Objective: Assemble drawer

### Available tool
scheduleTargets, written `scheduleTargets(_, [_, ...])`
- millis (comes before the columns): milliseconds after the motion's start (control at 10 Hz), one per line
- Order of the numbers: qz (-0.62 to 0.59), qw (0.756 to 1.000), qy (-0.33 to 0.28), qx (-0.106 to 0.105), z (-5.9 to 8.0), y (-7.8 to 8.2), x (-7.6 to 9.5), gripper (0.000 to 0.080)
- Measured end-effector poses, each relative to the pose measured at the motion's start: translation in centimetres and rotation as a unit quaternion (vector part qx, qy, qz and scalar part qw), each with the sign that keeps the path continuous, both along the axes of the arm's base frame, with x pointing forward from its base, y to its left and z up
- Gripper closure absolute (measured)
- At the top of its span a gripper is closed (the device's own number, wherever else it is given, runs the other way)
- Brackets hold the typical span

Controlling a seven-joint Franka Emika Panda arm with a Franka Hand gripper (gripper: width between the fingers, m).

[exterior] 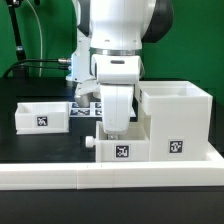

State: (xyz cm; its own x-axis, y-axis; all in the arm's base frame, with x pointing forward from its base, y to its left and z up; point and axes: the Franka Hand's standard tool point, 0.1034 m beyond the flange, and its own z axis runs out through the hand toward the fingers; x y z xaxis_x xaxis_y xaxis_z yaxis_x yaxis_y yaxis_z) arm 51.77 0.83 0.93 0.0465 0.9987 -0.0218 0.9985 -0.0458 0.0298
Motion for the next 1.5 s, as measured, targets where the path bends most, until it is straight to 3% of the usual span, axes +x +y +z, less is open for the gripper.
scheduleTargets(500, [0.022,1.0,0.0,-0.001,0.0,-0.54,0.24,0.0757])
scheduleTargets(1500, [0.016,1.0,0.0,-0.006,0.02,-0.06,0.04,0.0757])
